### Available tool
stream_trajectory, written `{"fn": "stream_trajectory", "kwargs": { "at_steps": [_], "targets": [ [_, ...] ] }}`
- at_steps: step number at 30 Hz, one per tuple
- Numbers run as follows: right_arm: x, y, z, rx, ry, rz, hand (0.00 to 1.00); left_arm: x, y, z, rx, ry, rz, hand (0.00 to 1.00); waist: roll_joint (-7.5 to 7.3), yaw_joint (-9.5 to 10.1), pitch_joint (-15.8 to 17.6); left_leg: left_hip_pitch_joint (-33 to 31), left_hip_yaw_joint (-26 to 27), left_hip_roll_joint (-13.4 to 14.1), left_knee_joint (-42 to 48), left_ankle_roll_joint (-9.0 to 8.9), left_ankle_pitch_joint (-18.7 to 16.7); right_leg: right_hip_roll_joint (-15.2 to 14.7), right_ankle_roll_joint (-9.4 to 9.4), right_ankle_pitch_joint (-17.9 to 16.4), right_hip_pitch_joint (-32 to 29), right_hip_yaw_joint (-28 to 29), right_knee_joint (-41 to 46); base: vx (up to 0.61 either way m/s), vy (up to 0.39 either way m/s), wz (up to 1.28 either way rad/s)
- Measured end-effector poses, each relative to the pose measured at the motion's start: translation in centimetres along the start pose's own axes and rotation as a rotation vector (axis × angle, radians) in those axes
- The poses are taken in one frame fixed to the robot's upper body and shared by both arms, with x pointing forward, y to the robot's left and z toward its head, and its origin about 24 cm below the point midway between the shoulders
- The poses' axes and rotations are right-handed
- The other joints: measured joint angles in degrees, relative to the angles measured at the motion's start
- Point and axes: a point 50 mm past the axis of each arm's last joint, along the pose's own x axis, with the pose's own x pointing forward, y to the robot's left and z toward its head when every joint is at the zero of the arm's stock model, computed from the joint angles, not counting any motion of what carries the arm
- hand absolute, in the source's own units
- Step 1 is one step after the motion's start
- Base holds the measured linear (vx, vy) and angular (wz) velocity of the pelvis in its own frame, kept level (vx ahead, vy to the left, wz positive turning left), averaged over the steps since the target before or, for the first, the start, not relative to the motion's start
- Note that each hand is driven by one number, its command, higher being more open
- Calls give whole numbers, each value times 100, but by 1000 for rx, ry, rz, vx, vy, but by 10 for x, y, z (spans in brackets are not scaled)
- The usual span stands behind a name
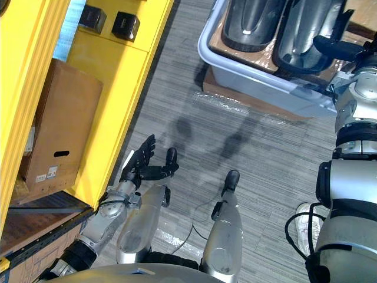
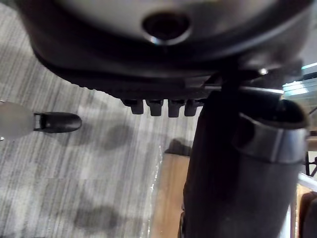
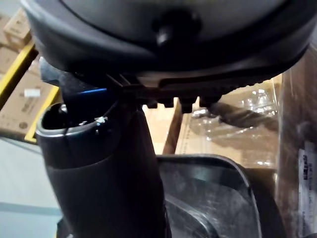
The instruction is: Walk over and take three plastic housings, then place them on the shelf
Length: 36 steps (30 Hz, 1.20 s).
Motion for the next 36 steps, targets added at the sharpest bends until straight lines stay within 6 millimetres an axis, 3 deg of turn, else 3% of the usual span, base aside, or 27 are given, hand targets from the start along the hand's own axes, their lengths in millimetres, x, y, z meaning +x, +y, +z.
{"fn": "stream_trajectory", "kwargs": {
  "at_steps": [5, 6, 16, 23, 27, 36],
  "targets": [
    [1, -11, 1, -98, 36, -29, 100, 0, -11, -1, -18, 1, -10, 100, 4, 36, -2, -63, -47, -68, 11, -4, 11, -41, -17, -11, -48, -48, 27, -15, -6, 5],
    [1, -13, 1, -108, 47, -36, 0, 0, -13, -3, -21, -2, -10, 100, 11, 59, -7, -88, -60, -72, 17, -5, 10, -41, -33, -26, -74, -63, 49, 0, 0, 0],
    [1, -55, -1, -287, 193, -254, 0, 0, -17, -11, -26, 35, 16, 100, 25, 242, -16, -148, -291, -77, 14, -50, 36, -75, -89, -221, -138, -263, 303, 10, -40, 9],
    [-2, -64, -12, -233, 292, -307, 0, -1, -15, -11, -36, 24, 44, 100, 69, 274, -47, -106, -269, -71, 22, -28, 54, -78, -95, -230, -112, -255, 304, 28, -36, -1],
    [-2, -62, -9, -166, 290, -331, 0, -1, -15, -11, -41, 22, 50, 100, 168, 280, -117, -70, -239, -63, 30, -31, 51, -84, -116, -252, -118, -232, 365, 5, -30, -3],
    [-6, -72, -13, -175, 262, -500, 0, -9, -10, -19, -55, 37, 94, 100, 175, 182, -122, 83, -117, -66, -16, -36, 58, -133, -153, -328, -143, -122, 495, 6, -23, -6]
  ]
}}
